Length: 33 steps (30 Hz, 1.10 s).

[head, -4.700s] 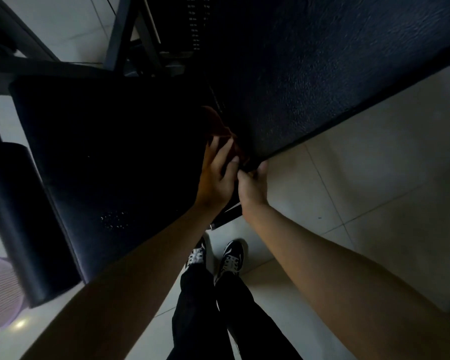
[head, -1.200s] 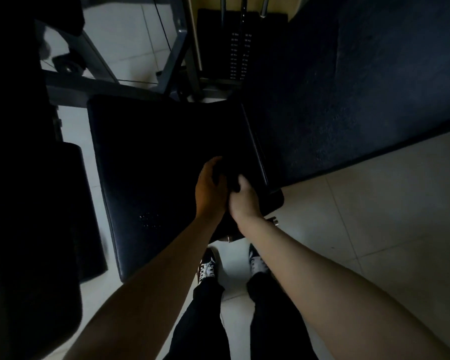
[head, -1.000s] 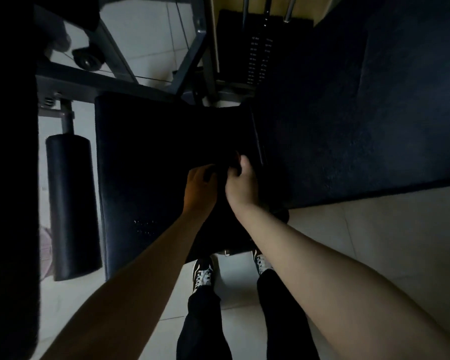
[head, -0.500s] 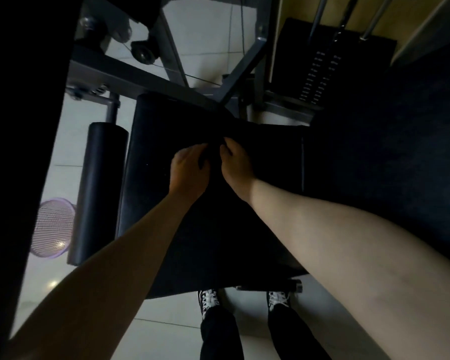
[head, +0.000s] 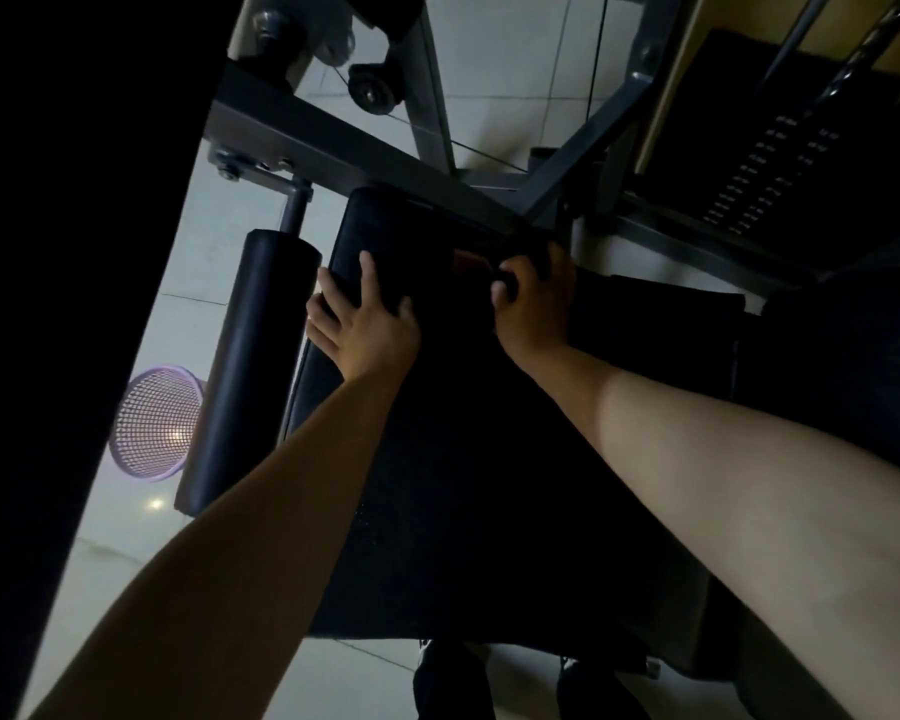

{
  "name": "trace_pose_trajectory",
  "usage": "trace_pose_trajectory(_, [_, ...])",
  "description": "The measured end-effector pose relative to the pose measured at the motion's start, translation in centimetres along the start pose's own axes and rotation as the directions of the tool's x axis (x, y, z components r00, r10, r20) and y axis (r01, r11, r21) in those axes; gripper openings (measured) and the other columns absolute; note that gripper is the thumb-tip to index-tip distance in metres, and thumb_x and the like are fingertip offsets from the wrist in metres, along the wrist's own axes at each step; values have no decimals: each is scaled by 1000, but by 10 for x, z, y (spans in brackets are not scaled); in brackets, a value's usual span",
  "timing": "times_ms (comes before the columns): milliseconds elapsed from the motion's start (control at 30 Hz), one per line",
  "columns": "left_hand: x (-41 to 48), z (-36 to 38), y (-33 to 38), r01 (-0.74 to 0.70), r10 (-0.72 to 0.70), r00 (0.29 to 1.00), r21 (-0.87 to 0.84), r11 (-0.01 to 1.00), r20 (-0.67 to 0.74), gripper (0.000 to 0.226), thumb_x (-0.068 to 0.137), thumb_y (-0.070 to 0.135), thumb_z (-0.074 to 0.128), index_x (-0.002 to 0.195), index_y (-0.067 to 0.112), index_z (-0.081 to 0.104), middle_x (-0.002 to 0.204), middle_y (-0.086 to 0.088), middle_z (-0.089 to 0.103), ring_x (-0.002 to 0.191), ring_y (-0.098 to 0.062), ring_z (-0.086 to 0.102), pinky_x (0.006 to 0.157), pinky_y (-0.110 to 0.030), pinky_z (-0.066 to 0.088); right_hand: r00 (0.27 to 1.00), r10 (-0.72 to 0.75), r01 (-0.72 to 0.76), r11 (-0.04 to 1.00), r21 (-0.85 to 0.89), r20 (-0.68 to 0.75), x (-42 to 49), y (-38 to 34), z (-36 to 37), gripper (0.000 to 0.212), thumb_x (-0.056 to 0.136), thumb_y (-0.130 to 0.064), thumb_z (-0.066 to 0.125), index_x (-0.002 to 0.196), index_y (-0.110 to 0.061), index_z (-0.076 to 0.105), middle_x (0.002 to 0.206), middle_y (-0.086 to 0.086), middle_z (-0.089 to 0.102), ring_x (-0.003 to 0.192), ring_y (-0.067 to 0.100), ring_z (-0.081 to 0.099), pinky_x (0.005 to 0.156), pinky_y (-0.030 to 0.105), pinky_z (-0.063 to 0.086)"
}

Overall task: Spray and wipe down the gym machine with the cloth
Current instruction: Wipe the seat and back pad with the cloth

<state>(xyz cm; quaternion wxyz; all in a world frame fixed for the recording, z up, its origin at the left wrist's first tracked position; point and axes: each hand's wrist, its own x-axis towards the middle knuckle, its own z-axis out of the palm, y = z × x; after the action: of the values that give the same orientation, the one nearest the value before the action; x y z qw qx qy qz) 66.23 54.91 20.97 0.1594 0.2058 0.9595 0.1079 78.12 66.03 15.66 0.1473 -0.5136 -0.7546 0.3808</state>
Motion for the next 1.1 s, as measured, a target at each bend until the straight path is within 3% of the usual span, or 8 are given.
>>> trace_pose_trajectory(233, [4, 3, -7, -22, 22, 1000, -17, 1000, -7, 71, 97, 53, 49, 156, 49, 11, 168, -3, -12, 152, -34, -10, 122, -52, -10, 997, -23, 36, 979, 201, -67, 17, -34, 25, 18, 95, -2, 54, 111, 3, 61, 147, 26, 43, 144, 43, 29, 119, 50, 24])
trace_pose_trajectory(333, [7, 4, -10, -38, 38, 999, -26, 999, -15, 72, 96, 53, 51, 156, 48, 13, 168, -4, -12, 151, -33, -11, 121, -52, -11, 986, -161, 147, 952, 268, 33, 26, -78, 46, 20, 94, 3, 52, 110, 1, 63, 154, 22, 38, 149, 38, 21, 123, 42, 19])
trace_pose_trajectory(500, [6, 5, -8, -17, 17, 999, -5, 1000, -37, 69, 95, 47, 52, 156, 35, 22, 168, -6, -9, 152, -32, -10, 121, -53, -10, 857, -462, 406, 879, 249, 230, 46, -123, 52, 26, 91, 8, 50, 105, -7, 66, 150, 12, 46, 147, 27, 30, 119, 31, 25])
trace_pose_trajectory(600, [6, 5, -8, -30, 30, 999, -16, 999, -20, 71, 97, 50, 51, 157, 44, 14, 168, -4, -14, 152, -32, -14, 120, -52, -14, 895, -429, 396, 891, 225, 124, 41, -100, 42, 22, 89, 7, 52, 103, 0, 66, 139, 23, 53, 134, 36, 45, 111, 35, 36])
trace_pose_trajectory(767, [4, 4, -8, -25, 25, 1000, -49, 998, 7, 71, 98, 53, 48, 157, 49, 8, 167, -1, -18, 152, -31, -18, 118, -51, -18, 995, -93, 97, 982, 160, -31, 33, -31, 22, 26, 91, 3, 50, 110, -3, 66, 135, 22, 54, 129, 35, 51, 109, 38, 42])
trace_pose_trajectory(900, [4, 6, -8, -28, 28, 1000, -32, 999, -7, 71, 98, 53, 46, 157, 48, 8, 167, -2, -18, 152, -31, -16, 119, -52, -17, 978, 107, -62, 968, 242, -177, 28, -16, 16, 25, 83, 8, 54, 103, 1, 67, 124, 22, 59, 115, 36, 58, 103, 41, 48])
trace_pose_trajectory(1000, [6, 8, -10, -46, 45, 999, -32, 998, -15, 72, 98, 52, 48, 157, 48, 8, 167, -2, -19, 152, -30, -17, 118, -52, -18, 993, 39, -10, 968, 250, -111, 33, -52, 27, 19, 84, 6, 59, 96, -3, 70, 119, 21, 60, 116, 36, 56, 101, 39, 46])
trace_pose_trajectory(1100, [8, 9, -10, -41, 41, 999, -8, 999, -10, 76, 95, 54, 50, 158, 45, 8, 167, -3, -19, 152, -31, -16, 118, -53, -16, 978, -200, 208, 953, 222, -59, 32, -103, 49, 19, 84, 6, 61, 93, -6, 73, 118, 19, 61, 112, 32, 56, 98, 41, 47])
